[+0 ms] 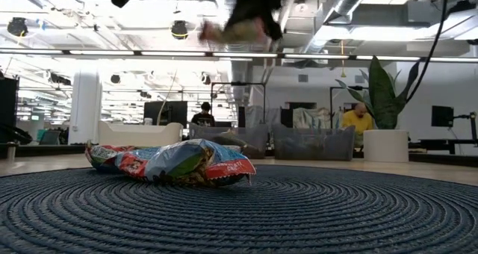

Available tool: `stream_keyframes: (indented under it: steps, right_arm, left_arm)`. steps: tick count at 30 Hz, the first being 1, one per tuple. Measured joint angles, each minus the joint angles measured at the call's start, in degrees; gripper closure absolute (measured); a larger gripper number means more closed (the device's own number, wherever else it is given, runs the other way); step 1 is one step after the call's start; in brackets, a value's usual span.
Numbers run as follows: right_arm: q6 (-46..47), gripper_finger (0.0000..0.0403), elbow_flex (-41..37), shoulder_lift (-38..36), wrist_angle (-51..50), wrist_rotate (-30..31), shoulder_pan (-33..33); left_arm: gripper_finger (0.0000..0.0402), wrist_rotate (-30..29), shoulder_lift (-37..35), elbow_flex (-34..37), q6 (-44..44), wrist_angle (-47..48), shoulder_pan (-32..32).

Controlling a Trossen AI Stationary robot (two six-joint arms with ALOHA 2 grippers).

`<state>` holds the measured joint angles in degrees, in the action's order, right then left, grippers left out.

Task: Pick and place Granola Bars by type
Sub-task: Put the red granola bar into the white bin

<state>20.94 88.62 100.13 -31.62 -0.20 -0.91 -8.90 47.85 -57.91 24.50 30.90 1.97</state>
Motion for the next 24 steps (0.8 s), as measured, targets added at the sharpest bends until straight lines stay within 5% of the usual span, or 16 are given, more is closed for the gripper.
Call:
stream_keyframes:
  steps: [10,24]
  right_arm:
    - [3.27,0.0403,0.19,-4.91,14.61,0.20,-6.27]
    - [4.71,0.0403,0.19,-5.00,23.99,-1.43,-6.20]
  left_arm:
    - [0.0273,-1.98,2.78,-0.01,0.14,-9.10,0.01]
    - [0.0207,-3.02,7.55,-0.02,-1.15,-19.44,6.24]
